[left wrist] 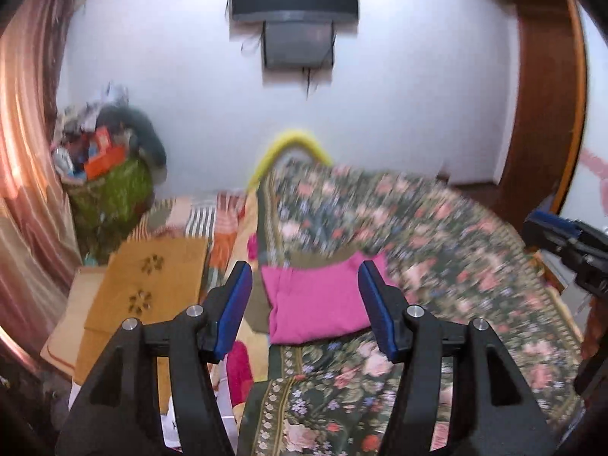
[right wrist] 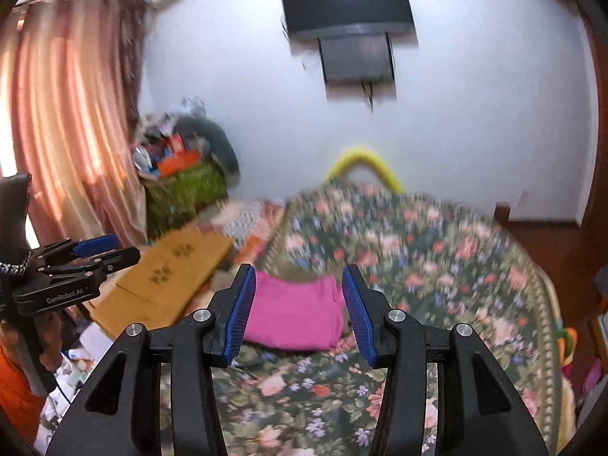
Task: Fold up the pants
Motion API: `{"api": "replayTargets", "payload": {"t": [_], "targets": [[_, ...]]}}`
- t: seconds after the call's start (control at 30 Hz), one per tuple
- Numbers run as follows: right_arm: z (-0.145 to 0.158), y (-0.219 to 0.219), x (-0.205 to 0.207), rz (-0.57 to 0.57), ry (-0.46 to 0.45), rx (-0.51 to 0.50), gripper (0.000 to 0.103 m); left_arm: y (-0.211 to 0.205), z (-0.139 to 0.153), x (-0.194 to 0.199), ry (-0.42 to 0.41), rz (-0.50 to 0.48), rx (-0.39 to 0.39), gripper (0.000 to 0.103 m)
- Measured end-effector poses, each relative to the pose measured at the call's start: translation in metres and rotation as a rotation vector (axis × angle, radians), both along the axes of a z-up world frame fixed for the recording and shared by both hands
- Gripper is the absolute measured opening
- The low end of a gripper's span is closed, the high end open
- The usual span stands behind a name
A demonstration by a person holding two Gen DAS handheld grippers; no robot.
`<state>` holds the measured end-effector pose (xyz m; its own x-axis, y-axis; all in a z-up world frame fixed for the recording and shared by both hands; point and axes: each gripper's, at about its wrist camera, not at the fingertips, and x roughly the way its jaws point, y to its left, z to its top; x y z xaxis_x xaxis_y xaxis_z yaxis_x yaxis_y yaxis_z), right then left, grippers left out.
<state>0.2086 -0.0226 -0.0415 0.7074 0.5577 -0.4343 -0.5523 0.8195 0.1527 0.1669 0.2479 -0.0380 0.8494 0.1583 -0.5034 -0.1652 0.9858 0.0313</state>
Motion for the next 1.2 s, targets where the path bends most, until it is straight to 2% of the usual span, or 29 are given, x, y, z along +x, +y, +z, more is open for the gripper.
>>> {"api": "replayTargets", "payload": {"t": [0.2, 0.4, 0.43, 0.5, 0.53, 0.6, 0.63, 0.7, 0.77, 0.9, 1.2], "targets": [[0.034, -0.005, -0.069, 0.018, -0.133, 0.064, 0.045, -0.027, 0.042, -0.078, -0.16, -0.028, 0.008, 0.059], [0.046, -0.014, -0.118, 0.004, -0.205, 0.111, 0.046, -0.05, 0.048, -0.132, -0.241, -0.042, 0.014, 0.059], [0.048, -0.015, -0.126, -0.003, -0.218, 0.116, 0.046, -0.053, 0.048, -0.139, -0.253, -0.042, 0.025, 0.06], [0.048, -0.016, -0.132, -0.006, -0.228, 0.119, 0.057, -0.058, 0.048, -0.151, -0.275, -0.043, 0.033, 0.072], [0.048, -0.017, -0.136, -0.009, -0.235, 0.122, 0.06, -0.059, 0.047, -0.154, -0.287, -0.041, 0.032, 0.076], [0.05, -0.018, -0.144, -0.029, -0.26, 0.123, 0.067, -0.062, 0.047, -0.163, -0.309, -0.034, 0.03, 0.093], [0.05, -0.018, -0.146, -0.034, -0.268, 0.116, 0.071, -0.062, 0.047, -0.166, -0.316, -0.033, 0.025, 0.097], [0.049, -0.018, -0.15, -0.043, -0.276, 0.109, 0.091, -0.062, 0.047, -0.169, -0.329, -0.031, 0.014, 0.101], [0.048, -0.019, -0.153, -0.053, -0.281, 0.113, 0.096, -0.062, 0.046, -0.172, -0.338, -0.03, 0.006, 0.102], [0.046, -0.018, -0.153, -0.064, -0.27, 0.106, 0.099, -0.067, 0.047, -0.177, -0.345, -0.029, 0.013, 0.102], [0.038, -0.02, -0.163, -0.066, -0.262, 0.098, 0.1, -0.064, 0.043, -0.18, -0.34, -0.019, -0.009, 0.103]]}}
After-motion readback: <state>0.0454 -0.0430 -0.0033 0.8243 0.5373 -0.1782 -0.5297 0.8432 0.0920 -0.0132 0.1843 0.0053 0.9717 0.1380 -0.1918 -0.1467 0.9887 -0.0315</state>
